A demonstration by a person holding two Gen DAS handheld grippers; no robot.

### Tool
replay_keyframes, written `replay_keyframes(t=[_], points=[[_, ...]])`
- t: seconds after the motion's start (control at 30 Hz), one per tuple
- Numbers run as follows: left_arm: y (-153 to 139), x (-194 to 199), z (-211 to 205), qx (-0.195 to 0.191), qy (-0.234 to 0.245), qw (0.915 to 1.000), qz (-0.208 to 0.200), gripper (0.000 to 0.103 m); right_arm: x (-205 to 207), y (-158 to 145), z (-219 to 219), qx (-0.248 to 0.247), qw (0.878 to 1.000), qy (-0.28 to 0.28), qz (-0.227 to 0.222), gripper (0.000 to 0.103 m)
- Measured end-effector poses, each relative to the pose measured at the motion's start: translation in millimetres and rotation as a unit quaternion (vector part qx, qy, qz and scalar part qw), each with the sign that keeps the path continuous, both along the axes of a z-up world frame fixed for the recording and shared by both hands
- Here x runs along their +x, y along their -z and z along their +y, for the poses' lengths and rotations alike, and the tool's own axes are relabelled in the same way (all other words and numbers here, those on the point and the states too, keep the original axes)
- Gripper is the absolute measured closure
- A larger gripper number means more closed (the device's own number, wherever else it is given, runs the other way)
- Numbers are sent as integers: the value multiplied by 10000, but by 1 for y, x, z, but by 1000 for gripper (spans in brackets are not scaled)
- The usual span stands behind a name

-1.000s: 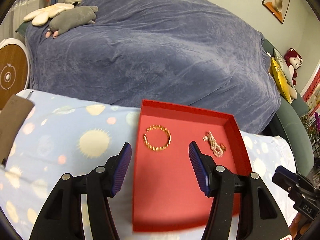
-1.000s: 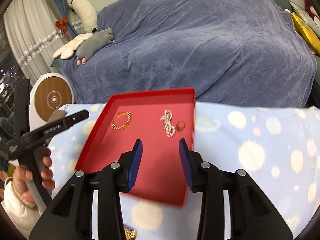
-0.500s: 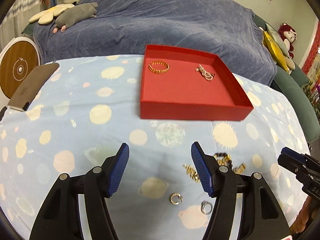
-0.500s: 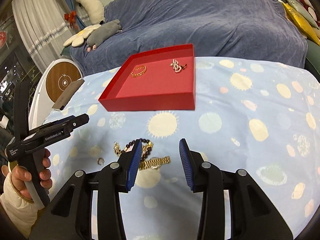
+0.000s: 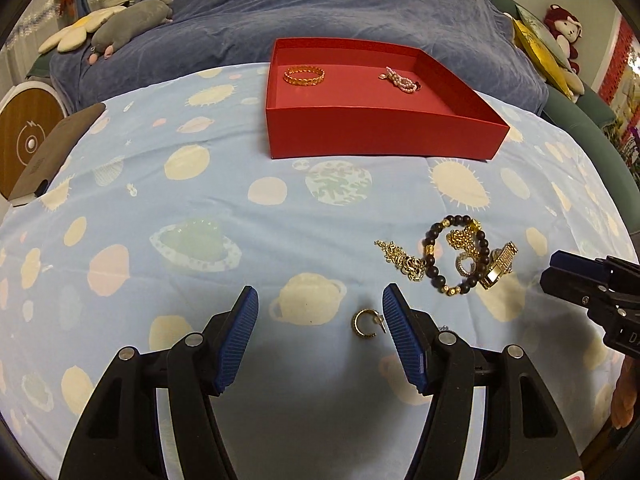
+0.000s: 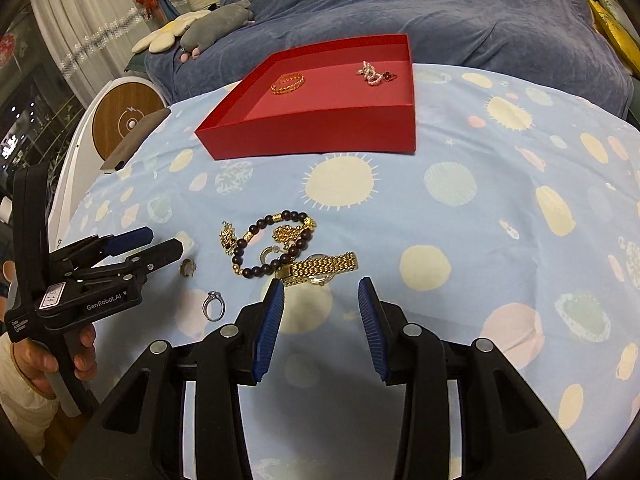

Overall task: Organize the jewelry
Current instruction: 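Move both open tools back toward the remaining jewelry on the sheet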

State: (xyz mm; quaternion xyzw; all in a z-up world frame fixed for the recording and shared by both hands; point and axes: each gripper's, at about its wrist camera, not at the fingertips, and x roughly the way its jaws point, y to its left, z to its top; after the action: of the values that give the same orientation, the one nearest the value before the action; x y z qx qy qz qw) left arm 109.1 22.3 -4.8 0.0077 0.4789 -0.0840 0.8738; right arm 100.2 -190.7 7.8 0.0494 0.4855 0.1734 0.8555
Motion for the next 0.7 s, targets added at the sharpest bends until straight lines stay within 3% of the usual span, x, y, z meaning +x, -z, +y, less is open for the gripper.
replay_keyframes(t=[0.27,0.7], points=[[3,-4,-6,-7,98,9999,46,41,5,21,21,48,9993,-169,324,66],[6,-4,0,-164,17,9997,155,41,30,22,17,177,9994,140,259,66]])
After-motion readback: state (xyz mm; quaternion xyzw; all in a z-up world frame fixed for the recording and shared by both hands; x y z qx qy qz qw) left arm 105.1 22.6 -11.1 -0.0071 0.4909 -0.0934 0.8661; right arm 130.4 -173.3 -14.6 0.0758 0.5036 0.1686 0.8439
